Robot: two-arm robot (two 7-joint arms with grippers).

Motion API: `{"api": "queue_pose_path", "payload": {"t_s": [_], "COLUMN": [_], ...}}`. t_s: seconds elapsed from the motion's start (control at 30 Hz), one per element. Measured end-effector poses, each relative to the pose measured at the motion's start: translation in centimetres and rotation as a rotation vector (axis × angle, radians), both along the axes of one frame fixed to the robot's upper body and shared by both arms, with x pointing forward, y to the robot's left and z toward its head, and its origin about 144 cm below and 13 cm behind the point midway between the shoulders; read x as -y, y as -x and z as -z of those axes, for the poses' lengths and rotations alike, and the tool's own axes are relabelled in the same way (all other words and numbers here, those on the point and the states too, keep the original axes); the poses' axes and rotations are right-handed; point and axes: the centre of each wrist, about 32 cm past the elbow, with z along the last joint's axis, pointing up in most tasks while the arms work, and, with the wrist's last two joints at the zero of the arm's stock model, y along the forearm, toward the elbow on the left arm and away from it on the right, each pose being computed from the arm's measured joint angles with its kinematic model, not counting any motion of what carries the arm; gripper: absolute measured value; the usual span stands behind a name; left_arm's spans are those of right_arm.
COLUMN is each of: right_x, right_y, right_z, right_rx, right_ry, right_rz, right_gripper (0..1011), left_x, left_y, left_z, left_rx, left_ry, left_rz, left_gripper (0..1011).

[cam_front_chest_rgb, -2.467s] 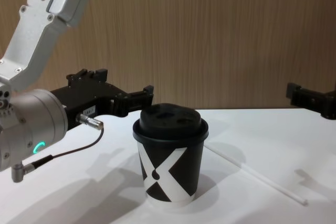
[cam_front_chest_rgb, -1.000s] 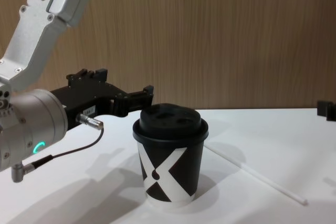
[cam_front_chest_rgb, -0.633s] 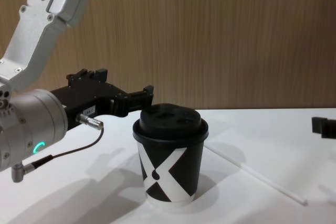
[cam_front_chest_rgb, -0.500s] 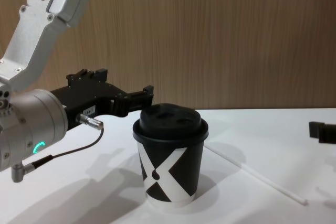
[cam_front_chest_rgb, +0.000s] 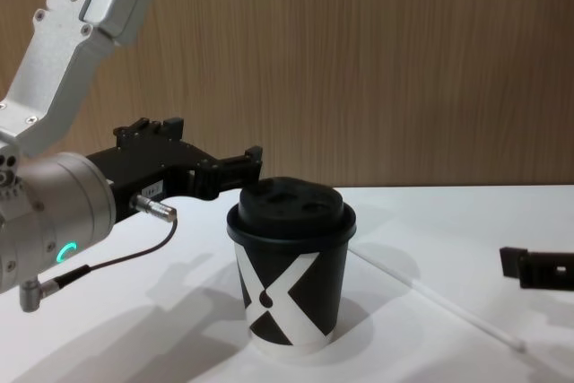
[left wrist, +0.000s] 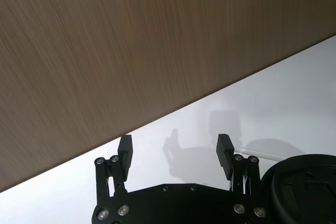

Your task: Pick up the straw with one hand, pass it to the other hand, and insert it into the cup.

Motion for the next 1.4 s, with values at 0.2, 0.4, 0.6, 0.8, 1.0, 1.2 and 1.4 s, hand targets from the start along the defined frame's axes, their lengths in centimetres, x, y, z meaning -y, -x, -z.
{"api": "queue_pose_path", "payload": {"t_s": [0.2, 0.4, 0.6, 0.8, 1.0, 1.2, 1.4], "right_x": [-0.4, -0.7, -0.9, -1.1, -1.3, -1.4, -1.6], "right_y": [0.4, 0.7, 0.8, 0.6, 0.3, 0.0, -0.4], "right_z": [0.1, 0.4, 0.8, 1.3, 1.8, 2.2, 2.4], "right_rx": [-0.021, -0.043, -0.059, -0.071, -0.081, -0.085, -0.084], "right_ry": [0.014, 0.025, 0.035, 0.045, 0.054, 0.061, 0.066], "right_rz": [-0.024, -0.042, -0.055, -0.063, -0.070, -0.070, -0.068], "right_gripper": [1001, 1001, 1001, 1001, 1001, 1001, 1001], "left_x": [0.0, 0.0, 0.0, 0.0, 0.0, 0.0, 0.0], "left_y": [0.0, 0.0, 0.0, 0.0, 0.0, 0.0, 0.0], "left_z": [0.0, 0.0, 0.0, 0.0, 0.0, 0.0, 0.0], "left_rx": [0.000, 0.000, 0.000, 0.000, 0.000, 0.000, 0.000], "left_ry": [0.000, 0.000, 0.000, 0.000, 0.000, 0.000, 0.000], "left_rz": [0.000, 0.000, 0.000, 0.000, 0.000, 0.000, 0.000], "left_gripper": [1003, 1003, 1003, 1002, 1003, 1003, 1003]}}
